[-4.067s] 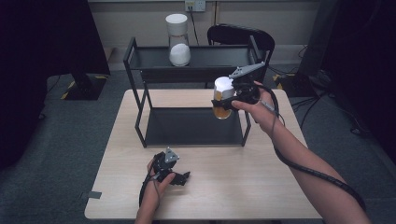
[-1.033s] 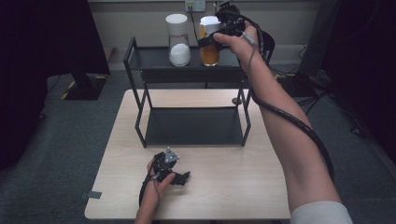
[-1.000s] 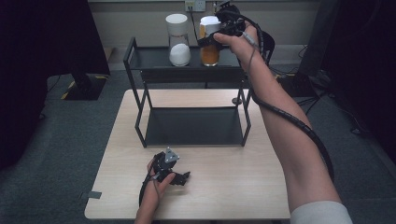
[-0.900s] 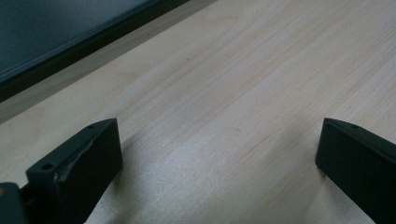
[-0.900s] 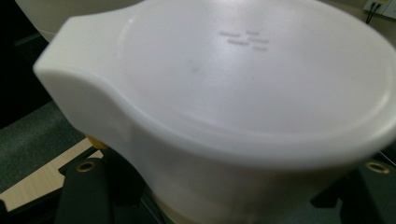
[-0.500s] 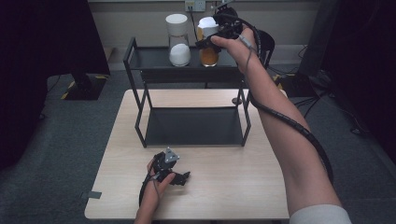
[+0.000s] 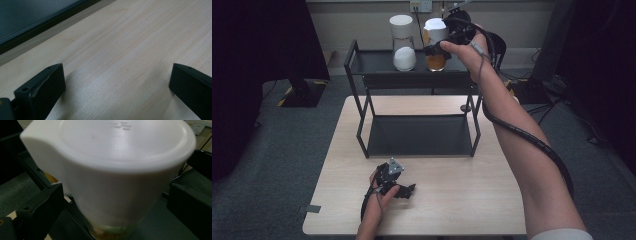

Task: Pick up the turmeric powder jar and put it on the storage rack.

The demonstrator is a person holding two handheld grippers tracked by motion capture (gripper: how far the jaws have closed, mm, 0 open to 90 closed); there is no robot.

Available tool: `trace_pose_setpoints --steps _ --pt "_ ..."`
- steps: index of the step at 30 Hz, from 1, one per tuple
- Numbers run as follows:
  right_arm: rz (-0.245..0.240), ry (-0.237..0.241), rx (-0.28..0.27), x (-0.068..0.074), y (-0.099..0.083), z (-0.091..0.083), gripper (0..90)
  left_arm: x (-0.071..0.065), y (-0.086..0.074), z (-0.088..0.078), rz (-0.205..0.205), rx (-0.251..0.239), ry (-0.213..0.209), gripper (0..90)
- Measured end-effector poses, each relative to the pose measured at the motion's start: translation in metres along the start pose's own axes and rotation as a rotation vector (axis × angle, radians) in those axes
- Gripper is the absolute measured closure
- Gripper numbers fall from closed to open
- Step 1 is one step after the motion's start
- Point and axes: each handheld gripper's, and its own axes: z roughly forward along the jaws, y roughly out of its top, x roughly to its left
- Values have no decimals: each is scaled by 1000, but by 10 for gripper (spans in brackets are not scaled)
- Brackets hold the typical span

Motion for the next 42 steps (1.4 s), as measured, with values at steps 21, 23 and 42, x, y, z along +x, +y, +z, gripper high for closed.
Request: trace_pose_setpoints --steps 21,23,42 --pt "13 72 -18 3 -28 -14 4 0 0 0 -1 -1 -1 0" --pt "13 70 -19 4 -31 -15 3 0 0 0 -2 -1 -2 0" --pt "-34 110 -21 11 -63 -18 8 0 0 0 -2 0 -2 0"
